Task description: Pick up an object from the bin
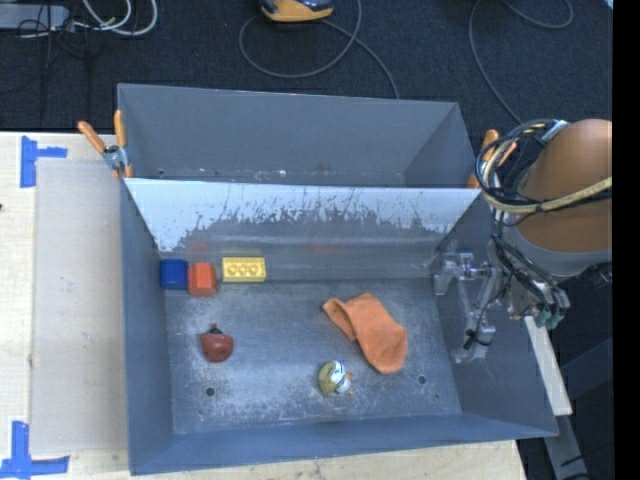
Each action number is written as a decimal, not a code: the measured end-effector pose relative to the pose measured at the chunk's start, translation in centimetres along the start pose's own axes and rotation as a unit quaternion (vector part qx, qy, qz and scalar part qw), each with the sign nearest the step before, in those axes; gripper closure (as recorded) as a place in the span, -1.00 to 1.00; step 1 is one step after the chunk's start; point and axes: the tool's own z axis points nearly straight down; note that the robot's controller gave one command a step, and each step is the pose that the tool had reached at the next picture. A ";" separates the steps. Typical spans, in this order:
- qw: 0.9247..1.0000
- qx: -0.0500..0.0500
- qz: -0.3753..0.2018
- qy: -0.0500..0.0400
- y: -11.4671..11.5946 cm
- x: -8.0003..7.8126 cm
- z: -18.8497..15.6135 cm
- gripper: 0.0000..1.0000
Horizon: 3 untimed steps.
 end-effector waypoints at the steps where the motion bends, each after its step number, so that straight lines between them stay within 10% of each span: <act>1: 1.000 0.001 -0.001 -0.004 0.0 -0.1 -0.4 -1.00; 3: 0.988 0.000 0.156 -0.003 3.5 -0.5 6.1 -1.00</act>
Offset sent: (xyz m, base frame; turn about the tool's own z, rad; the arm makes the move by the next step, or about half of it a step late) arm 0.0180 0.0317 -0.1506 0.4755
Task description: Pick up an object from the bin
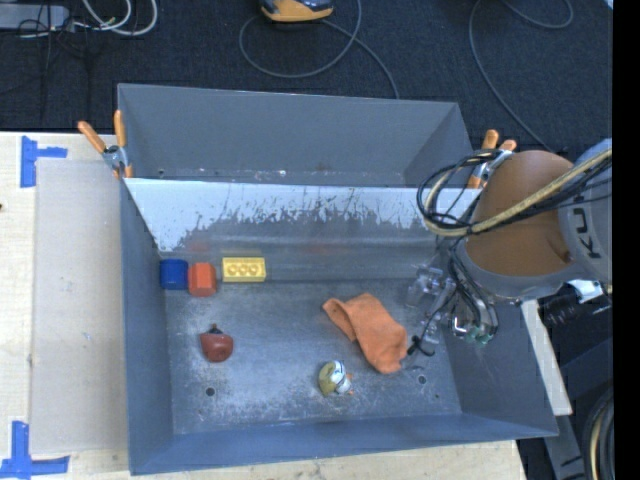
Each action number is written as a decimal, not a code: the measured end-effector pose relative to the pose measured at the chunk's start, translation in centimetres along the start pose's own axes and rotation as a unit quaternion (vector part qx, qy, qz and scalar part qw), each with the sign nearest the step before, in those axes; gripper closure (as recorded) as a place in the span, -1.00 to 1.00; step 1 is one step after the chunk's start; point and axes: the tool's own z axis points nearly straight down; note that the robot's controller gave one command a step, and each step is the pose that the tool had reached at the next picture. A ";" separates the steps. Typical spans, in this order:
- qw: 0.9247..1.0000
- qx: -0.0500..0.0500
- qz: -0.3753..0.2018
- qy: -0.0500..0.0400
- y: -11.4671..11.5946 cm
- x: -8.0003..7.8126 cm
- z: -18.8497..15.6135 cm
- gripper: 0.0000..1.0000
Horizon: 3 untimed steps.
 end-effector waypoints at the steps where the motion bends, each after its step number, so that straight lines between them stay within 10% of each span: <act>1: 1.000 0.000 -0.008 -0.001 0.9 -1.7 3.4 -1.00; 2: 0.995 0.000 0.100 0.000 0.5 -1.0 6.5 -1.00; 3: 0.993 0.000 0.120 -0.001 2.8 -1.9 9.0 1.00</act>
Offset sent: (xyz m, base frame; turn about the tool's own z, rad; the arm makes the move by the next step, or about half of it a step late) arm 0.0057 0.0009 -0.0896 0.2960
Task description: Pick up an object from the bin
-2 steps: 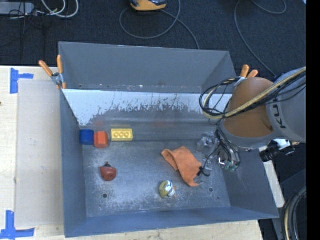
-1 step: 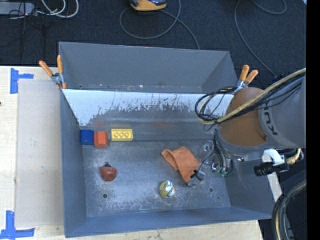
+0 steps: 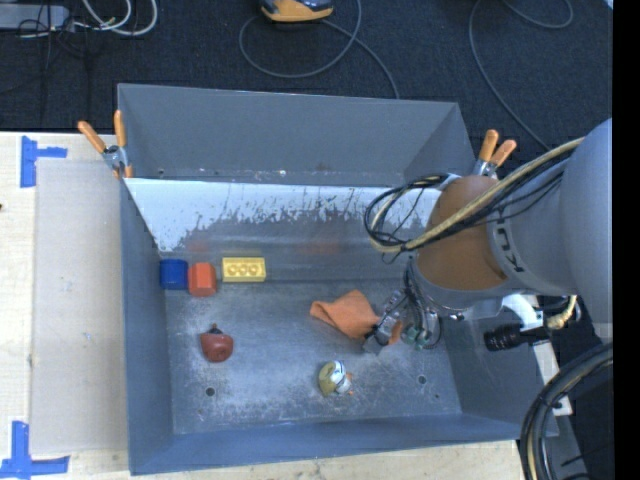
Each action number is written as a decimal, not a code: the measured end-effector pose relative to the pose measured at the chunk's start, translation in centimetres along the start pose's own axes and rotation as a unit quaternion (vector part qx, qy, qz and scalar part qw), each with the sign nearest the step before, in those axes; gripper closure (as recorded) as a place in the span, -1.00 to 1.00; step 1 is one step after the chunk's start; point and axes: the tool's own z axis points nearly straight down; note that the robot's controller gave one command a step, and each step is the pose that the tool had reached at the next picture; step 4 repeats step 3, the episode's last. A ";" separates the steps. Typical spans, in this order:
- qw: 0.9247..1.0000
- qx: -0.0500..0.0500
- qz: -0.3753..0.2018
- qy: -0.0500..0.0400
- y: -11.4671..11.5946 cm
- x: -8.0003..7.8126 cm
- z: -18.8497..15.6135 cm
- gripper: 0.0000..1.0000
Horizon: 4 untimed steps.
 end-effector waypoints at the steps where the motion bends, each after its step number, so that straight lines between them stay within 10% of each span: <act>1: 1.000 0.000 0.000 0.000 0.0 0.0 0.0 1.00; 4: 1.000 0.001 -0.001 0.003 -0.1 0.2 -2.9 1.00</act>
Offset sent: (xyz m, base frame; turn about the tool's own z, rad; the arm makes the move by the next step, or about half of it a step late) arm -0.0001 -0.0001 0.0707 0.0000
